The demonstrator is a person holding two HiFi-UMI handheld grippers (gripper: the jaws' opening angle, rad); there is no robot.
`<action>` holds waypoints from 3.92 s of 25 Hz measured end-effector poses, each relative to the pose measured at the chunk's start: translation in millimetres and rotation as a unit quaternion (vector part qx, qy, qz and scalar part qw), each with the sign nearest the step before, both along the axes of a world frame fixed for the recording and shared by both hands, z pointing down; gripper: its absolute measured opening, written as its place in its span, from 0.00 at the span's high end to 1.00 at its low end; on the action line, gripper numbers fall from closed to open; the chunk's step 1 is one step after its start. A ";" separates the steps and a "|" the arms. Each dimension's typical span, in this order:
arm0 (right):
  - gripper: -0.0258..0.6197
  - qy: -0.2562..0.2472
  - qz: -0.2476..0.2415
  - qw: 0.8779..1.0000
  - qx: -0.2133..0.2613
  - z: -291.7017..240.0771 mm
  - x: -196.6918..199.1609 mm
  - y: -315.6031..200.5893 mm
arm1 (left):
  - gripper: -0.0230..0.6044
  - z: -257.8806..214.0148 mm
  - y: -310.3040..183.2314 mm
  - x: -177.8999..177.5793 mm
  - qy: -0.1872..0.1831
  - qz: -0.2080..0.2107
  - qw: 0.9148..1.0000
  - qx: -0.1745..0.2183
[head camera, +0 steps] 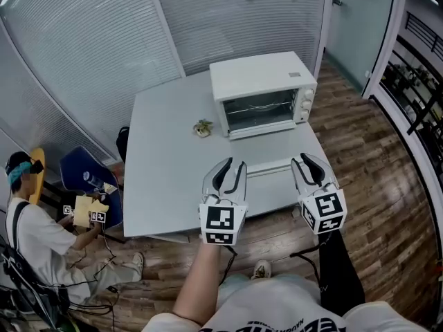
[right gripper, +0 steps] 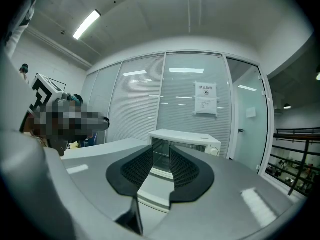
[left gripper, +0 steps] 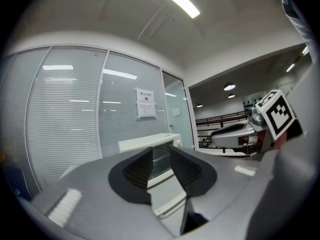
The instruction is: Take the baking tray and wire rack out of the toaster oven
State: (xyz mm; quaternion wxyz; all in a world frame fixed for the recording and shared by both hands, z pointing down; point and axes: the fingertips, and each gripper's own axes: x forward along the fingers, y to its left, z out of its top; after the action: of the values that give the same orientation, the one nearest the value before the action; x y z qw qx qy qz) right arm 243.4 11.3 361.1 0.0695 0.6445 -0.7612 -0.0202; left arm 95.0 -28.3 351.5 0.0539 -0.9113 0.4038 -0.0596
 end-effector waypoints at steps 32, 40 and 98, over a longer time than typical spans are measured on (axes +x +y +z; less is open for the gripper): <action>0.84 -0.014 0.011 1.000 -0.002 9.1 40.5 -10.7 | 0.75 4.1 -19.4 47.5 -0.002 0.022 1.000 -0.019; 0.84 -0.026 0.014 0.999 -0.015 23.7 37.9 -27.0 | 0.75 14.9 -39.5 49.5 -0.008 0.028 0.999 -0.032; 0.84 -0.095 -0.013 0.990 -0.105 81.0 63.6 -236.7 | 0.75 47.1 -216.8 98.3 0.001 0.049 0.997 -0.059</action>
State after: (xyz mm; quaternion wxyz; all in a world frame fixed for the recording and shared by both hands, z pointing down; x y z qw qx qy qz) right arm 307.0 -225.5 442.1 0.0641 0.6227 -0.7705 0.1203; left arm 193.3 -245.1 398.6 0.0026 -0.9316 0.3548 -0.0792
